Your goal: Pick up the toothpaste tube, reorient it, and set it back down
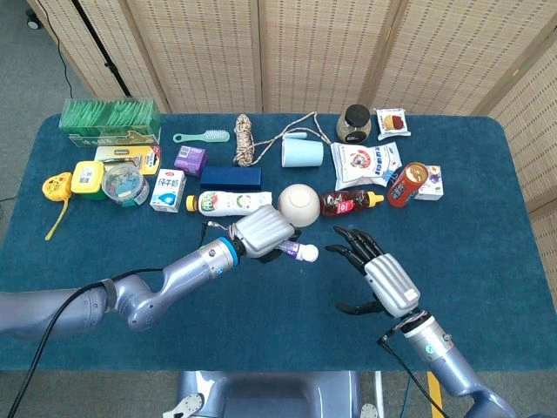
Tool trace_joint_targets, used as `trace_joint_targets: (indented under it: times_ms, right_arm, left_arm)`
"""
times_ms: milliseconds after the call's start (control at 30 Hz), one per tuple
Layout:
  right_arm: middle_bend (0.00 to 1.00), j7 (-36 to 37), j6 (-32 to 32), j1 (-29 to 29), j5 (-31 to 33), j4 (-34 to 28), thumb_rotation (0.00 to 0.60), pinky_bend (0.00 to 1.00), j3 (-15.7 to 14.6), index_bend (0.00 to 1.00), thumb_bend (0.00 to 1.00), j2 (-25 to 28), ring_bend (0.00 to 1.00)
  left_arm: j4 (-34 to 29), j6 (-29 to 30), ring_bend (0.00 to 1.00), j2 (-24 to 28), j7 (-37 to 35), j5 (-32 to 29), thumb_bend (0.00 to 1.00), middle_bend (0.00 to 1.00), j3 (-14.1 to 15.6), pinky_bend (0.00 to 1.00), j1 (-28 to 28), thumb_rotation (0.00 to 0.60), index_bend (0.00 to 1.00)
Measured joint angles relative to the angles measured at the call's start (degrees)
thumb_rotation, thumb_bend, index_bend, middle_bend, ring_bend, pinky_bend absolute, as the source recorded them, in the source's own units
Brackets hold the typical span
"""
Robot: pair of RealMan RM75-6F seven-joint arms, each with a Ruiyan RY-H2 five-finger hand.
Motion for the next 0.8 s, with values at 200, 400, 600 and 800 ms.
trace_joint_targets:
  times_ms: [200,400,600,800]
  right_arm:
    - [0.00,-0.28,-0.93,0.95,0.89,0.95,0.600,0.00,-0.38,0.17,0.00,-0.88,0.00]
    - [0.00,-0.43,-1.51,1.50,1.64,1.44,0.600,0.00,-0.87,0.18,0.00,-1.22,0.00]
    - [0.00,-0.62,-1.61,1.80,2.12,1.48,0.600,0.00,-1.28,0.19,0.00,-1.31,0.00]
    - [0.00,-0.72,-1.46,2.16,2.21,1.46,0.600,0.00,-1.45,0.17,0.00,-1.76,0.00]
  left_arm:
    - [0.37,0.61,0.57,-0.37,-0.55,-0.22,0.61,0.53,0.13,0.58,-0.58,0.600,0.62]
    - [0.54,1.13,0.57,-0.38,-1.09,-0.17,0.61,0.53,0.40,0.58,-0.78,0.600,0.62]
    - [0.71,1.30,0.57,-0.44,-1.44,0.10,0.61,0.53,0.71,0.58,-1.09,0.600,0.62]
    - [0.83,0.92,0.57,-0.65,-1.42,0.16,0.61,0.53,1.29,0.58,-1.61,0.600,0.62]
